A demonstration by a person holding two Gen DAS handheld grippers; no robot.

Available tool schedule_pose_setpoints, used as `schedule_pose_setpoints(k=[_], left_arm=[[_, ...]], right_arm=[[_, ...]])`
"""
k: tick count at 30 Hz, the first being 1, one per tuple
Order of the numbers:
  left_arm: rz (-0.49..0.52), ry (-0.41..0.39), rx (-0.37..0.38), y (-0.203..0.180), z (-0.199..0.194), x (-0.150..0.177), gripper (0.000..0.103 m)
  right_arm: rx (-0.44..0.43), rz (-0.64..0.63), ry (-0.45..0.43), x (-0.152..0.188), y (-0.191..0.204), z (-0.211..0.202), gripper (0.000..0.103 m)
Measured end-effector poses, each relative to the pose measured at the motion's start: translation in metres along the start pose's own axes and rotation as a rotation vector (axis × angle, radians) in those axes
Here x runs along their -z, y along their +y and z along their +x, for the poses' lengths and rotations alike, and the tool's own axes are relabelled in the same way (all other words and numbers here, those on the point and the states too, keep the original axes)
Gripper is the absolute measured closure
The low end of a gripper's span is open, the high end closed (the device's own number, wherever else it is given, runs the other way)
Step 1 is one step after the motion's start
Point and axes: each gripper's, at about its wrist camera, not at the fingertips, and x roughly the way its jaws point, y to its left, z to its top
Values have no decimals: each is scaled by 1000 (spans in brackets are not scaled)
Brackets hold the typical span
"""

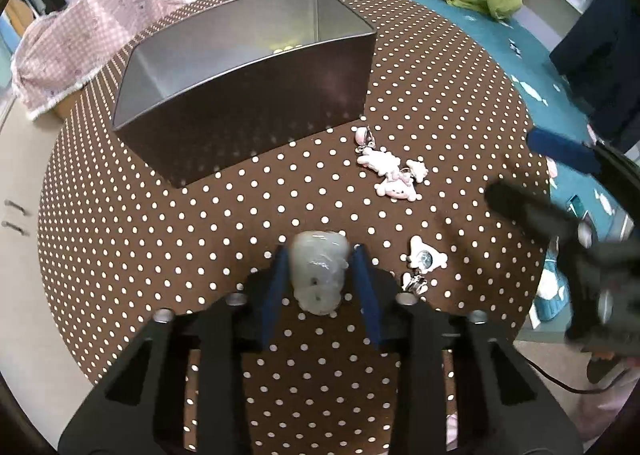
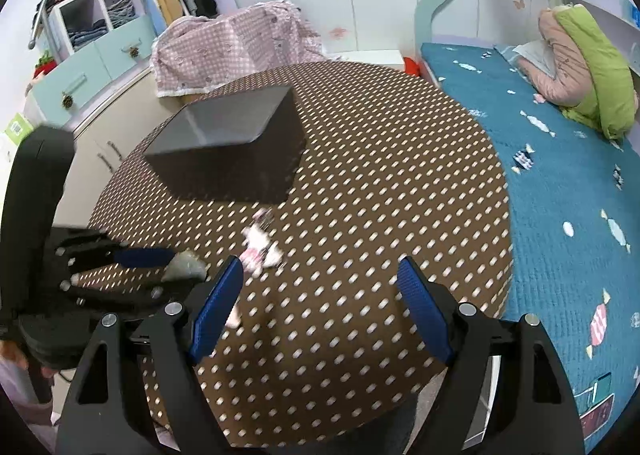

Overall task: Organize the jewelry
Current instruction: 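Grasp the pale jade pendant with the left gripper while the right gripper grasps a white charm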

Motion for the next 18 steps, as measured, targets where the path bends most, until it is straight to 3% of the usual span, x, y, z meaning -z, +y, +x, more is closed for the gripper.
schedule_pose_setpoints(k=[4, 6, 9, 14, 16, 18], left_arm=[[-11, -15, 34, 7, -1, 4, 75], [-34, -16, 56, 14, -4, 7, 75], [-73, -25, 93, 25, -10, 19, 75], [-134, -31, 142, 41, -16, 29, 75], [-150, -36, 140, 47, -19, 34, 75], [-166, -40, 147, 53, -21, 37, 75]], right_arm=[[-26, -39, 7, 10, 13, -3, 27], [-33, -84, 11, 14, 24, -2, 33], [-63, -146, 22, 18, 41, 2, 46], [-52, -202, 64, 20, 57, 20, 76], [-54, -203, 83, 22, 59, 27, 79], [-48, -213, 87, 23, 62, 31, 89]])
